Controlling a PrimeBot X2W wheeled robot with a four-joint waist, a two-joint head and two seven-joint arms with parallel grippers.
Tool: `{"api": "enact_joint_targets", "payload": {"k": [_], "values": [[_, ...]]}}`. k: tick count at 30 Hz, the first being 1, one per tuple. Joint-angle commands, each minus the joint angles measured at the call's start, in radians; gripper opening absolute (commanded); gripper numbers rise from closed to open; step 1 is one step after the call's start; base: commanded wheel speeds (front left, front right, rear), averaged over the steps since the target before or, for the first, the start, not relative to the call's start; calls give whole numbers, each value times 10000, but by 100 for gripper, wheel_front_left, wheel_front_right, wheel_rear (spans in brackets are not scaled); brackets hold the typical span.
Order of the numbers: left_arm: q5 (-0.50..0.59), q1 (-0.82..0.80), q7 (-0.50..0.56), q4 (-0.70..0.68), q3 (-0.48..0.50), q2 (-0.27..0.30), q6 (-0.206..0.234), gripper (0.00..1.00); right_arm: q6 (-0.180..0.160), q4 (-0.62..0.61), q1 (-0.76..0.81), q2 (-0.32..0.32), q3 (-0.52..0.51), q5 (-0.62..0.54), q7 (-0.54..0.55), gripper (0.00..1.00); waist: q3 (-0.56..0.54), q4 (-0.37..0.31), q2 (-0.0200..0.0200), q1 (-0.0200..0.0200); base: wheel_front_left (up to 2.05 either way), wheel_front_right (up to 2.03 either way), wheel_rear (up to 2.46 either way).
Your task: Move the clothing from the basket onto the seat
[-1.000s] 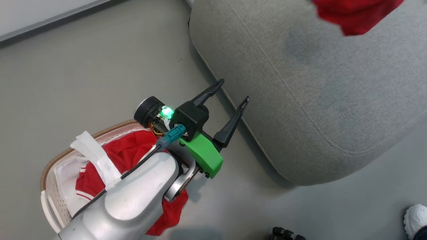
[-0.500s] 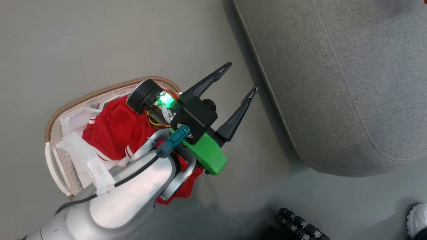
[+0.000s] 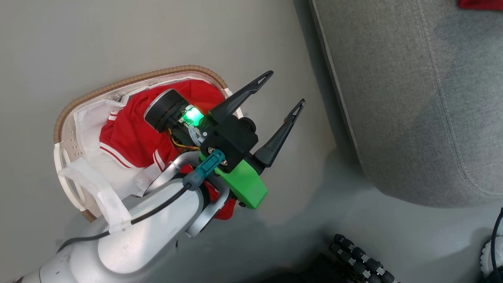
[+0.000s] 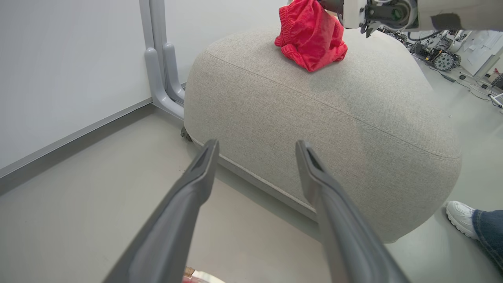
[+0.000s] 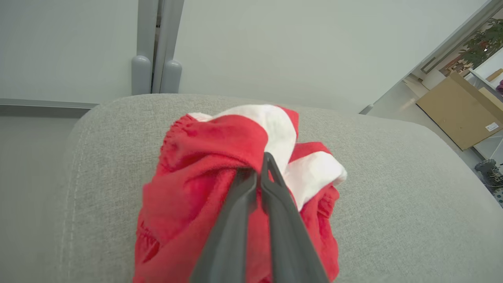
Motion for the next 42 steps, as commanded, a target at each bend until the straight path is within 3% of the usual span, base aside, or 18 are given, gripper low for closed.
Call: {"api": "enact_joint_targets", "payload": {"k": [1, 10, 17, 22, 28, 33, 38, 42], "values": [[-83, -105, -57, 16, 25, 93, 40, 100, -14, 189, 167, 11, 71, -40, -64, 100, -39, -31, 0, -1, 0, 0, 0], [-410, 266, -484, 505, 260, 166, 120, 100, -14, 830, -10, 265, 1606, 586, -63, 100, -670, -286, 0, -1, 0, 0, 0], [-822, 573, -1186, 1062, 566, -41, 157, 100, -14, 40, 408, -304, 3245, 1499, -90, 100, -1730, -157, 0, -1, 0, 0, 0], [-1210, 811, -1890, 1714, 883, -272, 163, 100, -14, -955, 906, -535, 3776, 2206, -92, 100, -2579, 139, 0, -1, 0, 0, 0], [-1646, 1426, -2712, 2571, 1547, -389, 397, 100, -14, -2104, 2196, -167, 3487, 2870, -84, 100, -3603, 684, 0, -1, 0, 0, 0], [-1898, 2301, -2982, 3043, 2508, -292, 681, 100, -14, -3126, 3614, 390, 2793, 2763, -85, 100, -4355, 1305, 0, -1, 0, 0, 0], [-1545, 3575, -2978, 2791, 3979, -357, 922, 100, -12, -4423, 5241, 1114, 2021, 2451, -85, 100, -5032, 1976, 0, -1, 0, 0, 0], [-1090, 4645, -2978, 2679, 4932, -526, 847, 100, -12, -5638, 6712, 1758, 1562, 2063, -84, 100, -5493, 2486, 0, -1, 0, 0, 0]]}}
